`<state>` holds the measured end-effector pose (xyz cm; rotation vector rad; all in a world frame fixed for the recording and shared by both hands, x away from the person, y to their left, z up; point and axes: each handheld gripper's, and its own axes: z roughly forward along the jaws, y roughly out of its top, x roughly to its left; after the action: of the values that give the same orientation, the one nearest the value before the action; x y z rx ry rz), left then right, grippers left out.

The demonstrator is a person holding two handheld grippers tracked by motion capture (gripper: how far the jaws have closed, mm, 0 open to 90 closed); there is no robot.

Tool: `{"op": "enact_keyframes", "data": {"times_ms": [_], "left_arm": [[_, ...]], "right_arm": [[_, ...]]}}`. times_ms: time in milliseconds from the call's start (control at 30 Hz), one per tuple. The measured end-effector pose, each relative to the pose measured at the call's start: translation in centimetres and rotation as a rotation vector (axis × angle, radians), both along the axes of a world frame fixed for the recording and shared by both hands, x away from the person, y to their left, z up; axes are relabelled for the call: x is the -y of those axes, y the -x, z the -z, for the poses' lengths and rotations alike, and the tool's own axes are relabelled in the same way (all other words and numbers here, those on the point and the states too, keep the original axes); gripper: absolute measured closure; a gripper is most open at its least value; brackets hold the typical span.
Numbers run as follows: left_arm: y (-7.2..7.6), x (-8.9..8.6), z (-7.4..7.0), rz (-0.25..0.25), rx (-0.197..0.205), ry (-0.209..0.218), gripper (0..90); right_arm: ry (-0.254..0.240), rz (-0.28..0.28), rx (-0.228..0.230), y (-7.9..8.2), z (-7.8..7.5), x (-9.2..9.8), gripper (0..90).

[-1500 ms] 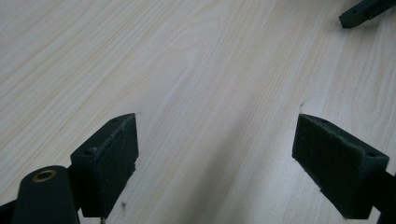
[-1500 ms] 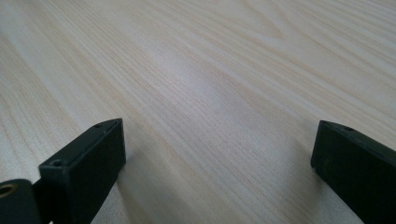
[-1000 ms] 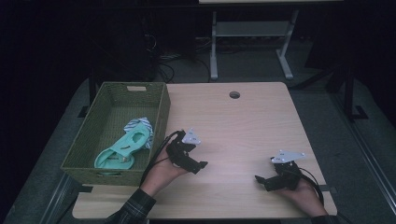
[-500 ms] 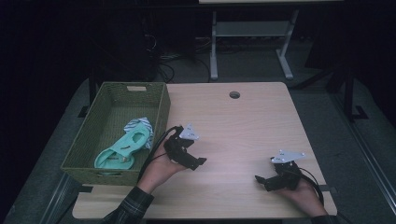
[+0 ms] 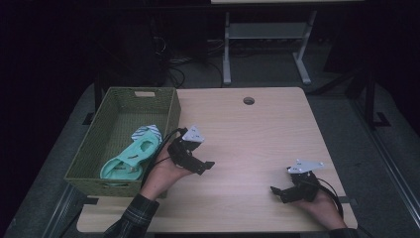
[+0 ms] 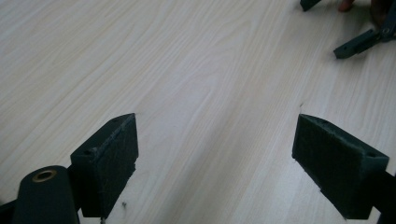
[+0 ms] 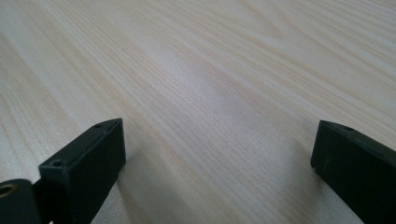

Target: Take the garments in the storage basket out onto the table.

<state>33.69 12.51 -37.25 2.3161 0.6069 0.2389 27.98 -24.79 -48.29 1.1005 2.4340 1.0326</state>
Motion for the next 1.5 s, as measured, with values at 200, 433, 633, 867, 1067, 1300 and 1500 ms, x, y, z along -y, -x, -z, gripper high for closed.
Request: {"op": "enact_keyframes", "data": {"times_ms": [200,433,633,867,1067,1300,1500], "left_arm": [[-0.4,-0.2,-0.5,-0.003,0.008,-0.004,13.9],[-0.9,-1.2,-1.3,-0.025,0.019,0.003,13.9],[-1.2,-2.4,-1.8,-0.040,0.030,-0.001,13.9],[-1.3,-3.5,-2.3,-0.069,0.034,0.011,13.9],[-1.3,-4.7,-2.7,-0.089,0.039,0.016,13.9],[-1.4,-5.8,-2.9,-0.124,0.037,0.032,13.9],[-1.4,-7.2,-3.4,-0.155,0.046,0.045,13.9]], "right_arm": [[-0.013,0.014,-0.009,-0.1,0.0,0.2,2.6],[0.001,0.019,-0.002,0.0,0.0,0.0,2.6],[0.002,0.019,-0.003,0.0,0.0,0.0,2.6],[0.003,0.019,-0.004,0.0,0.0,0.0,2.6],[0.002,0.020,-0.005,0.0,0.0,0.0,2.6],[0.006,0.012,0.006,-0.1,0.0,0.1,2.6],[0.005,0.013,0.005,-0.1,0.0,0.1,2.6]]}}
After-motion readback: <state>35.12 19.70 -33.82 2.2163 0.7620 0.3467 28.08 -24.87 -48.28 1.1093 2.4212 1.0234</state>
